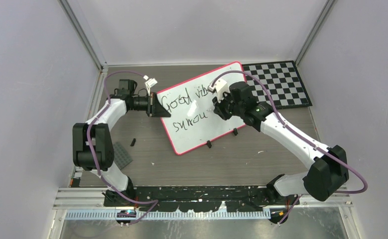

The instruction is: Write a sentence on the whiteboard

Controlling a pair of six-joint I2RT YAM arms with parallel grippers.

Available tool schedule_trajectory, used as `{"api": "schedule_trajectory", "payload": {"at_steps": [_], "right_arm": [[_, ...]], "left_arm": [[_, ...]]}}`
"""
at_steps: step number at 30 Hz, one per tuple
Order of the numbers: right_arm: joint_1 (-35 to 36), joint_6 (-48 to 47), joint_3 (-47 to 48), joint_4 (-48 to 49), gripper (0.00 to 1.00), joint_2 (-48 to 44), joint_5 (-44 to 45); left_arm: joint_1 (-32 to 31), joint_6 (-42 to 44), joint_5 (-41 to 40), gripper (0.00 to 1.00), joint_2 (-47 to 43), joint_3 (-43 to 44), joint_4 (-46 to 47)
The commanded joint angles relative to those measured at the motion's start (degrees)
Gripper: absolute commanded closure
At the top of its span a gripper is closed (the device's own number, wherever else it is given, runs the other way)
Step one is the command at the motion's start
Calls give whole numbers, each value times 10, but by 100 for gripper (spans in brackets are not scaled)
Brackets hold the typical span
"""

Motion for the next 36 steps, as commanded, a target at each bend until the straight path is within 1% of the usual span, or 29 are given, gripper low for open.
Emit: {"api": "schedule_trajectory", "payload": {"at_steps": [1, 8, 15, 18, 29, 36], "right_arm": [[-5, -8, 17, 22, 100, 7, 5], [-10, -14, -29, 25, 100, -1, 7], [-9, -11, -44, 8, 100, -21, 2], [-9, -14, -38, 9, 100, -21, 1], [-9, -8, 28, 26, 100, 20, 7], [-25, -12, 26, 17, 100, 17, 16]], "left_arm": [[-10, 1, -31, 100, 17, 8, -44], [-10, 2, -29, 100, 18, 4, -44], [-10, 13, -27, 100, 20, 8, -53], [-10, 13, -25, 100, 22, 9, -52], [-10, 16, -25, 100, 20, 9, -55], [-10, 22, -25, 100, 21, 11, -62]]}}
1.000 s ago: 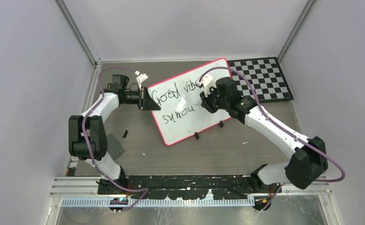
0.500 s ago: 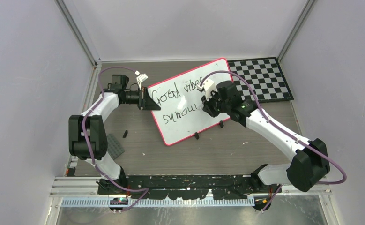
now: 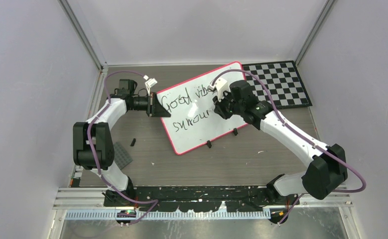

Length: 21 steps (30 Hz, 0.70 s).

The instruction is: Write a sentence on the whiteboard

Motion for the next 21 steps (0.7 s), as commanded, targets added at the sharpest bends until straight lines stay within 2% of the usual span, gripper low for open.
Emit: {"api": "schedule_trajectory", "payload": {"at_steps": [1, 13, 21], "right_arm": [[-17, -10, 15, 20, 100, 1, 27], [-24, -26, -60, 14, 100, -23, 11], [-22, -20, -44, 6, 100, -36, 10]], "left_arm": [[-11, 10, -33, 100, 13, 6, -55], [-11, 14, -32, 100, 15, 8, -59], [-11, 20, -34, 100, 10, 3, -66]]}}
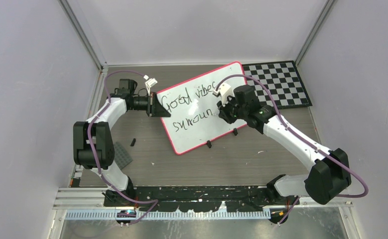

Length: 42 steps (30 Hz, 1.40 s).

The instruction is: Write a sentence on the whiteboard

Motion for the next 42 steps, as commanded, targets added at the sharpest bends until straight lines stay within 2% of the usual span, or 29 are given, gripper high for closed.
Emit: {"api": "schedule_trajectory", "payload": {"at_steps": [1, 9, 21, 33, 42], "right_arm": [[-2, -5, 12, 6, 100, -11, 15], [-5, 20, 22, 14, 100, -45, 30], [-6, 19, 42, 40, 100, -7, 62], [-5, 26, 57, 46, 100, 13, 30], [-5, 13, 26, 29, 100, 8, 16]], "left_arm": [[-11, 8, -35, 100, 6, -3, -56], [-11, 13, -34, 100, 6, -4, -62], [-11, 9, -33, 100, 13, 5, -60], [-11, 9, -33, 100, 15, 3, -59], [-11, 28, -32, 100, 17, 5, -77]]}}
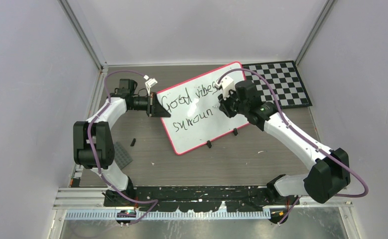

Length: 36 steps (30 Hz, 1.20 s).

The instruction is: Write a sentence on the whiteboard

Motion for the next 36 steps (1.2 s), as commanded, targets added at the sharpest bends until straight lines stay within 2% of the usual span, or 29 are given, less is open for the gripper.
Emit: {"api": "schedule_trajectory", "payload": {"at_steps": [1, 15, 36], "right_arm": [[-1, -6, -14, 14, 100, -1, -11], [-4, -24, -42, -6, 100, -31, 23], [-21, -10, 79, 13, 100, 21, 15]], "left_arm": [[-11, 20, -40, 100, 15, 4, -71], [-11, 40, -42, 100, 17, 14, -97], [-11, 26, -43, 100, 23, 20, -81]]}}
